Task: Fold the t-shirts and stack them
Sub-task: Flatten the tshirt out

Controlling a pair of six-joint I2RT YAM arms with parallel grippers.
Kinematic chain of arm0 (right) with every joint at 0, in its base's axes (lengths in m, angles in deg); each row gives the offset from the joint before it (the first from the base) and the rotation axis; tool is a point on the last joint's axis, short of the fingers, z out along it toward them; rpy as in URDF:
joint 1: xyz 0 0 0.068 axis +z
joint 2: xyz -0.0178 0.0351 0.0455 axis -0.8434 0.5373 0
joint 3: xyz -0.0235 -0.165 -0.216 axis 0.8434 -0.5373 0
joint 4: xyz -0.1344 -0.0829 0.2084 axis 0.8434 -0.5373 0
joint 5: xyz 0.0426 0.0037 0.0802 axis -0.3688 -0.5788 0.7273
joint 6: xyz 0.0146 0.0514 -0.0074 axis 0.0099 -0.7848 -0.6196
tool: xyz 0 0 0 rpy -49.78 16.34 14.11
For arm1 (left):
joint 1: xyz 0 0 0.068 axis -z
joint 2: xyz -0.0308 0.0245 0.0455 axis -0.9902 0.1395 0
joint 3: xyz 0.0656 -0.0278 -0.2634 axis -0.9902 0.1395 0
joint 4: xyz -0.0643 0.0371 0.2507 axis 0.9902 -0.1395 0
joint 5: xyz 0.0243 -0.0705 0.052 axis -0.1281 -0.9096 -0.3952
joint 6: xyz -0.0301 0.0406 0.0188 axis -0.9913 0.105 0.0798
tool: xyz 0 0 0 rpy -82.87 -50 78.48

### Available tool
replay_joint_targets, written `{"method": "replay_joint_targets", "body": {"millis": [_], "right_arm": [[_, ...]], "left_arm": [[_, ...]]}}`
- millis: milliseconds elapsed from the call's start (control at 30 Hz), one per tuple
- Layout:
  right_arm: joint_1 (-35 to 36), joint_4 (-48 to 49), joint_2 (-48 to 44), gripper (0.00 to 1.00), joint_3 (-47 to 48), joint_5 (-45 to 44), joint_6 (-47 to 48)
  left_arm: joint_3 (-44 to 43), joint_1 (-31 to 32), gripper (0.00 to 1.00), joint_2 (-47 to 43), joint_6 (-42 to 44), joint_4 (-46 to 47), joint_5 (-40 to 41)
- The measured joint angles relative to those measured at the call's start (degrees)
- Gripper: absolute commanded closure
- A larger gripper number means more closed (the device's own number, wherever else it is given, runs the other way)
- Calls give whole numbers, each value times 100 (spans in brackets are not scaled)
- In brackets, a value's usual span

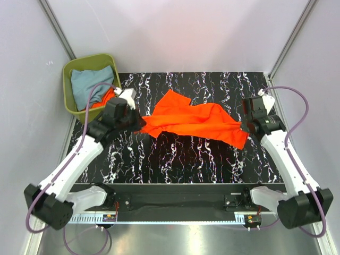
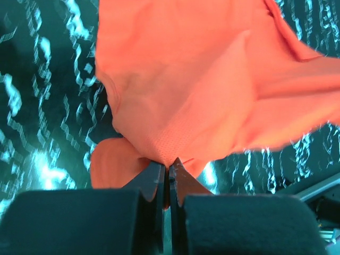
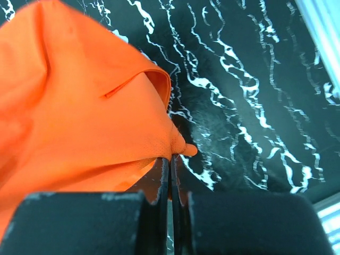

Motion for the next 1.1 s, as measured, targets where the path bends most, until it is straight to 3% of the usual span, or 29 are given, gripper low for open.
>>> {"method": "replay_joint_targets", "body": {"millis": [67, 200, 233, 267, 400, 567, 700, 1000, 1100], "right_arm": [[0, -129, -181, 100, 15, -11, 116], [-2, -376, -256, 100, -9, 81, 223], [-2, -396, -208, 100, -22, 133, 225], [-2, -404, -157, 100, -39, 164, 225], [-24, -424, 214, 98, -205, 448, 114], [-81, -417, 791, 94, -367, 785, 57], [-153, -317, 1373, 89, -348, 922, 136], [-201, -216, 1427, 59, -249, 1346, 308], [-205, -216, 1364, 55, -302, 1484, 328]], "left_arm": [[258, -85, 77, -341, -57, -142, 22], [492, -216, 65, -487, -146, -376, 20], [520, -240, 48, -455, -149, -424, 35], [529, -269, 40, -420, -120, -501, 72], [514, -391, 32, -275, -52, -693, 400], [343, -476, 31, 94, 138, -918, 555], [612, -457, 13, 2, 160, -765, 90], [1565, -417, 16, 330, 35, -293, -765], [1661, -417, 42, 577, -48, -46, -1067]]}}
